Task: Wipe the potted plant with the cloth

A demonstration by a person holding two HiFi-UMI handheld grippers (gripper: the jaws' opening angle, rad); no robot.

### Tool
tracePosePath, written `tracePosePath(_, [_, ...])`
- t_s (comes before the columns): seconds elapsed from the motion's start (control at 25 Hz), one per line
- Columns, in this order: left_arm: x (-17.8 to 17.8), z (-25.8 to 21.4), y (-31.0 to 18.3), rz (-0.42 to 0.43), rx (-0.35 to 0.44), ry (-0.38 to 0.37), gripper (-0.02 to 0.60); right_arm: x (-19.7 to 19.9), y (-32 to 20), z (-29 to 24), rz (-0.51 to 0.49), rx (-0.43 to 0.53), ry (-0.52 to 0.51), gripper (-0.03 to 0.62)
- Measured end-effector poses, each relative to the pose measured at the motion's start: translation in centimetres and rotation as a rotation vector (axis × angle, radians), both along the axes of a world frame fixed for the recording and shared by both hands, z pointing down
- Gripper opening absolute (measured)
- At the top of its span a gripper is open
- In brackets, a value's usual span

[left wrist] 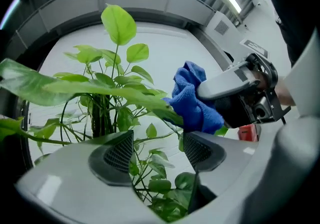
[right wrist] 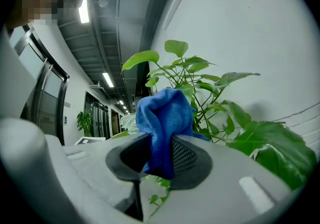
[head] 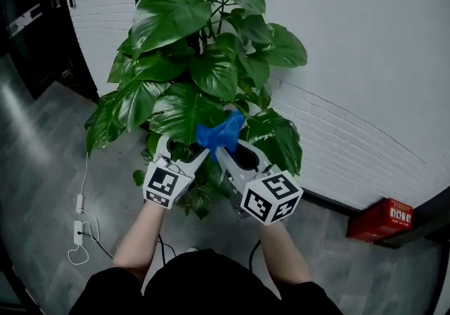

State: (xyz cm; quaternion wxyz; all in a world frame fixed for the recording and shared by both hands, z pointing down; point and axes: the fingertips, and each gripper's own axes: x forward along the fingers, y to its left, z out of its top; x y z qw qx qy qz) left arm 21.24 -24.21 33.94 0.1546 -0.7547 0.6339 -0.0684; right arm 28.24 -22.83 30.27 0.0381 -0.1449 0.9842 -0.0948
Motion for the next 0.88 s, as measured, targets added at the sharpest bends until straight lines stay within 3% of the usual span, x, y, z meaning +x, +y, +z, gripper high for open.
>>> tracePosePath(0.28, [-0.6, 2.1, 3.4, -0.111, -0.062, 0.000, 0.301, 2.9, 0.3, -2.6, -0.031, 0.011, -0.149, 0.103])
tracePosePath(0.56, [-3.9, 3.9, 5.9, -0.192, -0.084, 0.031, 0.301, 3.6, 1.5, -5.9, -0.016, 0.119, -0.215, 0.103])
tracePosePath(0.72, [-7.7, 4.2, 6.1, -0.183, -0.071, 0.046, 0.301, 1.2, 3.1, -7.6, 0.001, 0.172, -0.221, 0.103])
tracePosePath(0.88, [-12.0, 3.3, 6.4, -0.109, -0.022, 0.022, 0.301, -2.6, 5.3, -9.3, 0.052, 0.198, -0.239, 0.103])
